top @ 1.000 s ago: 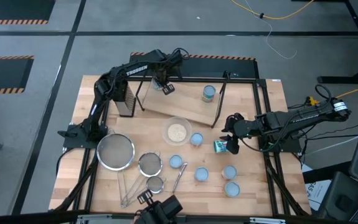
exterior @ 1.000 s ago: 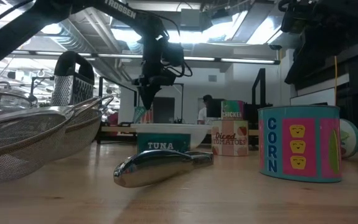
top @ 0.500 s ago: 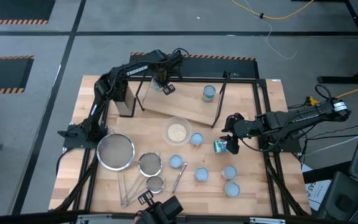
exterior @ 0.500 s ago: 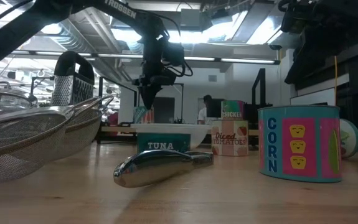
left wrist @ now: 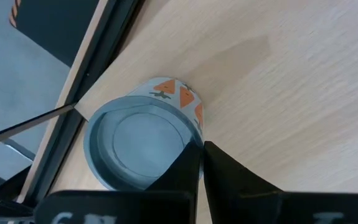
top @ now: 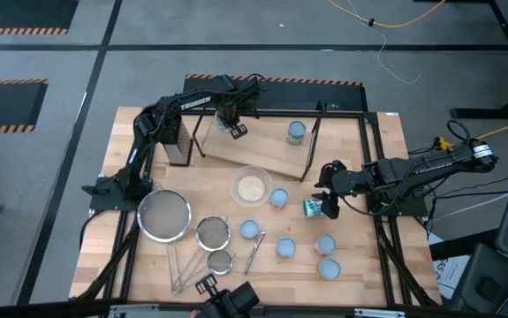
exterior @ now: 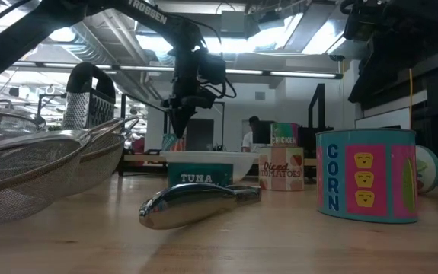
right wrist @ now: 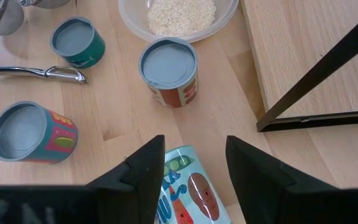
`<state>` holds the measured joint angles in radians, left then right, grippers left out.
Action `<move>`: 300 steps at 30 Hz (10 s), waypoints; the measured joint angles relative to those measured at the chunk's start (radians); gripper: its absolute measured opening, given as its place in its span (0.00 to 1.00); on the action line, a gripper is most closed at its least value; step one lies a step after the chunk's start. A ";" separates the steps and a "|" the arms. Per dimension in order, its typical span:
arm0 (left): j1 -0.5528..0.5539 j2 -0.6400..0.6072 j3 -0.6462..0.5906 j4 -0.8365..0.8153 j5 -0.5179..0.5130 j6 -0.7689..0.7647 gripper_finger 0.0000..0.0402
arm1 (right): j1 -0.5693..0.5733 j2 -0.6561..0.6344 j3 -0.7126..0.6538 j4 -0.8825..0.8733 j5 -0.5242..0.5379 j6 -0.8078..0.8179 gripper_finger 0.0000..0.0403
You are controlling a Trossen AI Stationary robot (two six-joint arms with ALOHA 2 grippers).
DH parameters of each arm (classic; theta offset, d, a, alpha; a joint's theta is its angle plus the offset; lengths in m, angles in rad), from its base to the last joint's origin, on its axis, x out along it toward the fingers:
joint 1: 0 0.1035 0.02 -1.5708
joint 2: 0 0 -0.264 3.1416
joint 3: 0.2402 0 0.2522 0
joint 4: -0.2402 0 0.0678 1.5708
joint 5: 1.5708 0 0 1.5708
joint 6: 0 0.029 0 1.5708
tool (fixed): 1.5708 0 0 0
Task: Pick and place cans onto a shelf
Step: Put the canned carrots on the shelf, then put the canned tomatoes on the shelf
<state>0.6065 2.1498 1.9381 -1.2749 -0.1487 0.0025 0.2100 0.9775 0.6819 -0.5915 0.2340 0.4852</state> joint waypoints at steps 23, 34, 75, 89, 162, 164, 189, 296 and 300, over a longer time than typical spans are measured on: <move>-0.001 0.003 -0.003 0.042 0.005 0.034 0.22 | 0.000 0.000 0.000 0.000 0.000 0.001 0.43; 0.000 -0.012 -0.006 0.042 0.005 0.035 0.25 | 0.000 0.000 0.000 0.000 -0.001 0.001 0.43; -0.539 -0.183 -0.003 0.226 0.058 0.060 0.24 | 0.000 0.000 0.000 0.003 0.000 0.002 0.43; -0.687 -0.171 -0.003 0.449 0.058 0.061 0.24 | 0.000 -0.011 0.000 -0.020 -0.113 0.003 0.43; -0.683 0.122 -0.003 0.454 -0.030 0.051 0.24 | 0.000 -0.136 0.001 -0.088 -0.174 -0.020 0.43; -0.682 0.133 -0.001 0.465 -0.009 0.051 0.24 | 0.000 -0.136 0.000 -0.088 -0.174 -0.022 0.43; -0.688 0.129 0.108 0.396 0.011 0.053 0.01 | 0.000 -0.135 0.000 -0.086 -0.174 -0.023 0.43; -0.165 -0.380 -0.525 0.337 0.008 -0.048 0.02 | 0.000 -0.109 0.000 -0.061 -0.147 -0.020 0.43; -0.165 -0.380 -0.525 0.334 0.008 -0.048 0.02 | 0.000 -0.109 0.000 -0.061 -0.147 -0.020 0.43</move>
<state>0.4412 1.7702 1.4128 -0.9409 -0.1410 -0.0456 0.2100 0.8688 0.6819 -0.6529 0.0872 0.4656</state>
